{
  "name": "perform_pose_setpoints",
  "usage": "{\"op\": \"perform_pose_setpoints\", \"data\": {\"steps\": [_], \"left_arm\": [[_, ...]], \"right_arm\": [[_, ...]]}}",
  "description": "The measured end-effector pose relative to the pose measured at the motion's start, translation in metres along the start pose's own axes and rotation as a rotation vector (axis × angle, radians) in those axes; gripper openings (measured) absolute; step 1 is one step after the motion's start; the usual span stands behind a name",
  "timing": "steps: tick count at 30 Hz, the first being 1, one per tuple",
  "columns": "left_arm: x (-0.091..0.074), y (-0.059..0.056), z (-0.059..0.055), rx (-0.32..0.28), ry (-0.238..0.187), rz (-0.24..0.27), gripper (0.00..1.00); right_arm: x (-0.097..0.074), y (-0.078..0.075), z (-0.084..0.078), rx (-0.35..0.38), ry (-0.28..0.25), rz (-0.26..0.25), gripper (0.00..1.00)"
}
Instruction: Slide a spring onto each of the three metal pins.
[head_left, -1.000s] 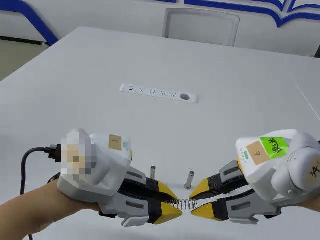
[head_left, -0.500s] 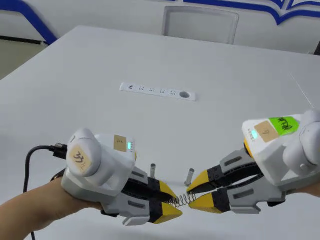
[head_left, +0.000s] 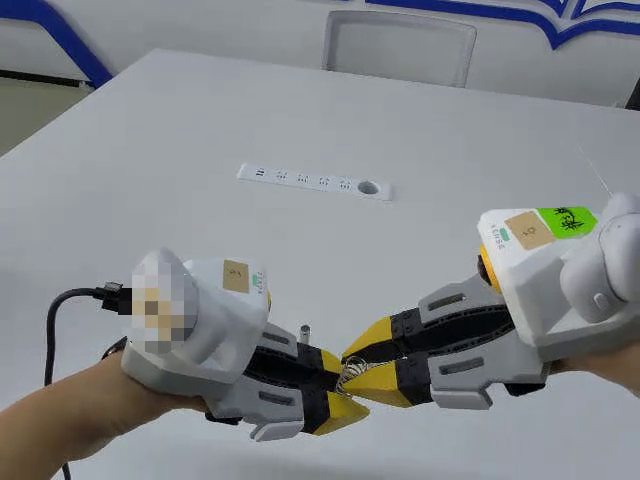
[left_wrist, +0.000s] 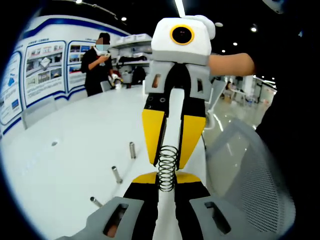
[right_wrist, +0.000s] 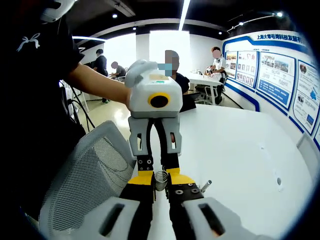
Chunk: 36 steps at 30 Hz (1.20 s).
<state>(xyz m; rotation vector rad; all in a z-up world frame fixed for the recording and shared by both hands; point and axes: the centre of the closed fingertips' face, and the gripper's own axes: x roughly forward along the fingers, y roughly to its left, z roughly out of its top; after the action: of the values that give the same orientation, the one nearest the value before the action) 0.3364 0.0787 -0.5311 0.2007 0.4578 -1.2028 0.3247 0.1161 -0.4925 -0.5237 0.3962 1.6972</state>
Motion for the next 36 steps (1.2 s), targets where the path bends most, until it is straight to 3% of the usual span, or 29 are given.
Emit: {"op": "perform_pose_setpoints", "data": {"steps": [10,13,16,21,27,33,36], "left_arm": [[0.002,0.007,-0.004,0.021,0.013,0.017,0.11],[0.0,0.008,-0.001,-0.005,-0.003,0.015,0.13],[-0.005,0.015,0.003,-0.016,-0.028,0.046,0.15],[-0.013,0.03,0.001,-0.054,-0.052,0.098,0.33],[-0.025,0.042,-0.011,-0.079,-0.036,0.158,0.46],[-0.037,0.057,-0.029,-0.117,-0.008,0.222,0.63],[-0.041,0.063,-0.027,-0.133,-0.026,0.249,0.67]], "right_arm": [[0.002,-0.006,-0.004,0.049,-0.004,-0.033,0.11],[0.002,-0.009,-0.001,0.055,-0.012,-0.041,0.11],[0.0,-0.014,0.002,0.051,-0.016,-0.056,0.11],[-0.009,-0.031,0.004,0.048,-0.011,-0.105,0.11],[-0.021,-0.058,-0.004,0.067,0.004,-0.191,0.11],[-0.031,-0.079,-0.029,0.091,0.085,-0.267,0.11],[-0.032,-0.086,-0.041,0.111,0.11,-0.292,0.11]]}}
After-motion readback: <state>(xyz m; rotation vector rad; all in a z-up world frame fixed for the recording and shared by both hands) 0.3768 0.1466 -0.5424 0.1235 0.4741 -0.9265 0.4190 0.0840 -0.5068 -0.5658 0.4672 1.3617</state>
